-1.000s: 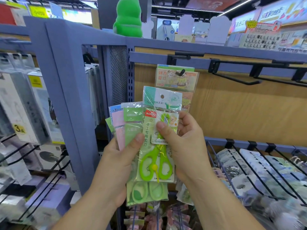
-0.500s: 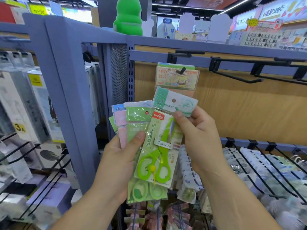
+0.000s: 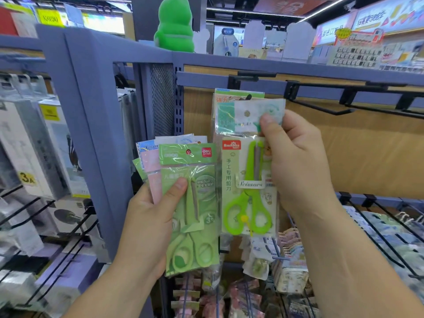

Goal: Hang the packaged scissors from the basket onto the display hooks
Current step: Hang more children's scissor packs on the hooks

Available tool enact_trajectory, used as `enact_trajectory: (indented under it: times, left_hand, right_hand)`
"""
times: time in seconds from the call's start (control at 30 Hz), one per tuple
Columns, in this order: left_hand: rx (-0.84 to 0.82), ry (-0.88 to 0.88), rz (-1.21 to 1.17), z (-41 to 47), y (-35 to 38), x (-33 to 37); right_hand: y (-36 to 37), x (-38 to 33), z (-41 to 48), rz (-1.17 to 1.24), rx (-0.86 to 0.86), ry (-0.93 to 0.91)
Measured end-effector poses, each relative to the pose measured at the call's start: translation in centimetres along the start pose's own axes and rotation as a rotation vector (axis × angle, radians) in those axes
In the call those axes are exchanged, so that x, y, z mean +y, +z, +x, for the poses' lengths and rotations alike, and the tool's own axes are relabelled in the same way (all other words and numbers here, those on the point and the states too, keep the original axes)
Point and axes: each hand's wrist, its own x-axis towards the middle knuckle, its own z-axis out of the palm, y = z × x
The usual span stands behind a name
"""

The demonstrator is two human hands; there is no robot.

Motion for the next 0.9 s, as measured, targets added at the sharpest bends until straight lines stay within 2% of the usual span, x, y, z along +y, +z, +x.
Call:
enact_trajectory:
  times: [0.5,0.67,0.9]
  left_hand:
    - [0.120,0.300,0.076,-1.5,-0.7,-0.1]
    - [0.073,0.283,0.076,-1.7,-0.5,0.2]
    - [0.033,0.200,-0.029,-2.0,0.1,0.1]
  right_hand:
    - [0.8,-0.3,2.3,-0.063,0.110,-0.026]
    - [0.7,0.8,3.1,-0.173,0.095,-0.038]
    - [0.1,2.3,3.4,-0.304,0.166,-0.057]
